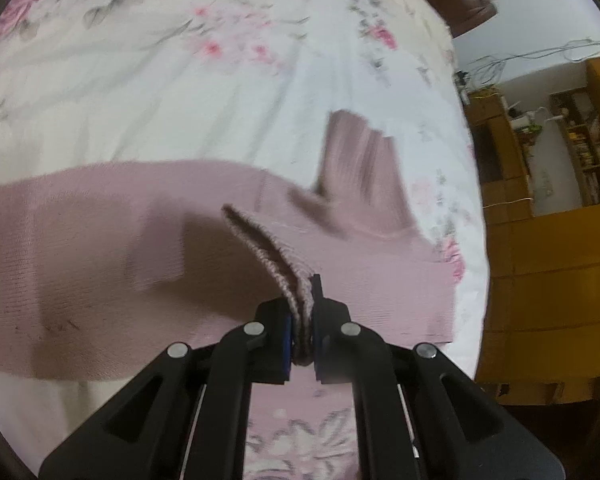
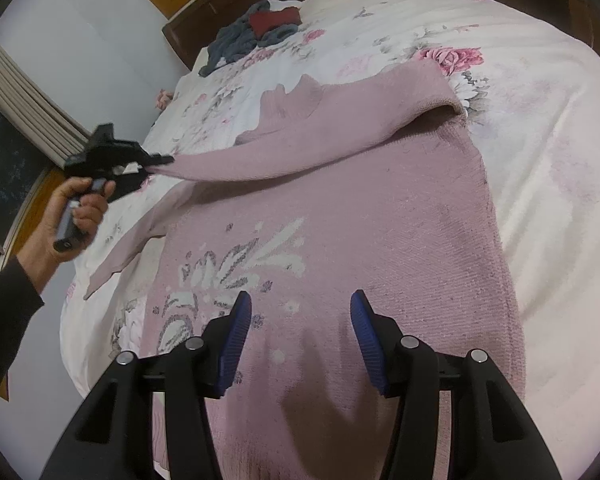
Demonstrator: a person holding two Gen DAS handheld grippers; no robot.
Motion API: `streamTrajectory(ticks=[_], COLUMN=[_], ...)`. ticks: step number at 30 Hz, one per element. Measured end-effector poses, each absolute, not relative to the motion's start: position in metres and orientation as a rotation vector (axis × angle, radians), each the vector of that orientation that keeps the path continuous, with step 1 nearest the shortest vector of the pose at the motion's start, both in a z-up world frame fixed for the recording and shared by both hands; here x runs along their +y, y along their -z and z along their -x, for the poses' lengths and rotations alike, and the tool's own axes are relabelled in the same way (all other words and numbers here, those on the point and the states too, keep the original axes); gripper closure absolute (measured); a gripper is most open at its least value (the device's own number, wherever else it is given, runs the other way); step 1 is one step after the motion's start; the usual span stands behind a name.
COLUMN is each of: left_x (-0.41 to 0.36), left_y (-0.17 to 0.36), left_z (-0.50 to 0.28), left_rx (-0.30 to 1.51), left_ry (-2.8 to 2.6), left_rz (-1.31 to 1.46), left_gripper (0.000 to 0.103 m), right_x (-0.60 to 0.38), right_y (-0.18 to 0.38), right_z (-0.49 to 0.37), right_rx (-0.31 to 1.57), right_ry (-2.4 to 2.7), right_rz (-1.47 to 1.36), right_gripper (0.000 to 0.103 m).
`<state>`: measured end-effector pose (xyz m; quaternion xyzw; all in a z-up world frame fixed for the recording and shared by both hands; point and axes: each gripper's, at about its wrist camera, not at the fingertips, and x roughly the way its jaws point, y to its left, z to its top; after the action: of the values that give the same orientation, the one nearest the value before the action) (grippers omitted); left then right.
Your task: Fold small clothes
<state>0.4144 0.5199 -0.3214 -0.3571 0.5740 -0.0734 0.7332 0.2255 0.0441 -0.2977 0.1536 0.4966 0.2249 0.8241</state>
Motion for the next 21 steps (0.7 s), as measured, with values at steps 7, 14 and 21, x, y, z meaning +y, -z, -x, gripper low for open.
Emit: streamTrajectory(ticks=[7,14,21], left_x=[0.527,0.521,0.478], left_y=[0.37,0.316,0.362], left_z=[-0.412,-0.39,-0.406], left_rx=[1.356,1.171,1.307], left_ry=[0.051,-0.072,0.052], left_rz=[0.715,0.649,0.659], left_gripper=[0.096,0.063,0.065], right_x=[0.046,0.05,0.064], right_y=[0.301,0.296,0.289], right_z=[-0.226,-0.225,-0.22], right_rx=[1.069,1.056,1.061], right_ry=[-0.482,-0.493,-0.514], right_rz=[-0.326,-0.325,-0.304], right_gripper=[0.05,0.05,0.05])
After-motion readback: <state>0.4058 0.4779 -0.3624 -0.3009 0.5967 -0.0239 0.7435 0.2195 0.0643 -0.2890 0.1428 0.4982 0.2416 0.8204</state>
